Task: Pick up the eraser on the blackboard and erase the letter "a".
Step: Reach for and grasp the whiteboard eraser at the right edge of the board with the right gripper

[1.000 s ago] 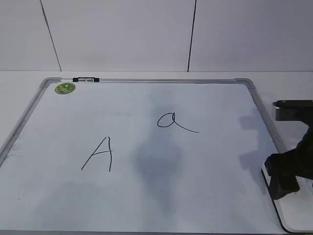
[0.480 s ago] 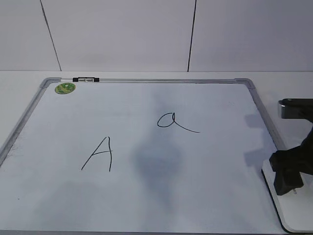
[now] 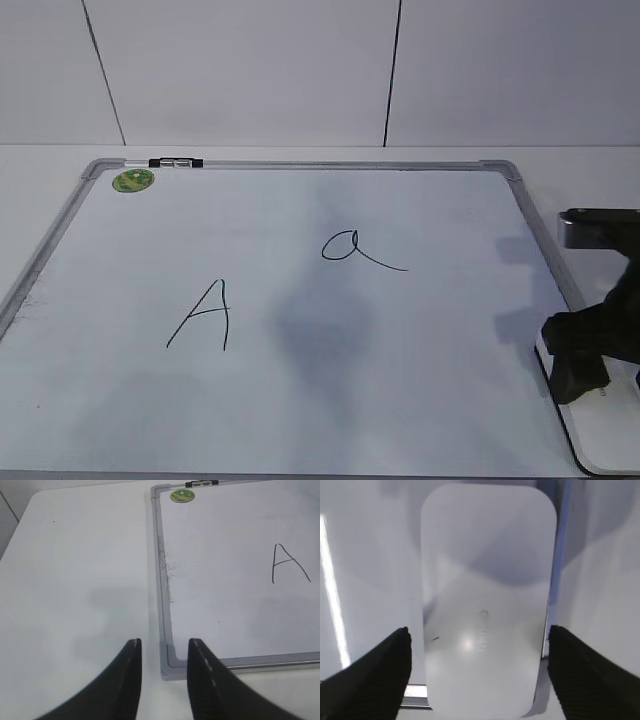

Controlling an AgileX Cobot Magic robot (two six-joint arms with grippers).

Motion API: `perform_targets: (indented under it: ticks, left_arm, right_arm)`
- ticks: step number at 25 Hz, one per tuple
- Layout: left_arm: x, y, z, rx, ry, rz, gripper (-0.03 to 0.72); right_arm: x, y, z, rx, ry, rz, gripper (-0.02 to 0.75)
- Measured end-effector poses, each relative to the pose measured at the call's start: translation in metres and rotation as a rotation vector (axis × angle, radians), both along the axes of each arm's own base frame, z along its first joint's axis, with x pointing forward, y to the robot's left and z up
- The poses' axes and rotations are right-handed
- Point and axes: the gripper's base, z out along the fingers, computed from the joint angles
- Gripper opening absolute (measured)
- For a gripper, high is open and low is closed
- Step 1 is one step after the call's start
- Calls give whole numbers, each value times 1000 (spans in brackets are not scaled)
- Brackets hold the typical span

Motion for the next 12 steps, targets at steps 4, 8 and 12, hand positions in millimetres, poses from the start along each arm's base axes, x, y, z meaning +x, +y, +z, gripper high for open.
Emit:
perform_targets:
  ticks: [4,8,12]
  left_arm:
    - [0,0,0,0,0,0,235]
    - [0,0,0,0,0,0,235]
    - [0,0,0,0,0,0,235]
  right_arm:
    - [2,0,-2,0,-3,2,668]
    - [4,1,-9,-6,22,3,667]
    - [5,1,-12,-9,31,3,667]
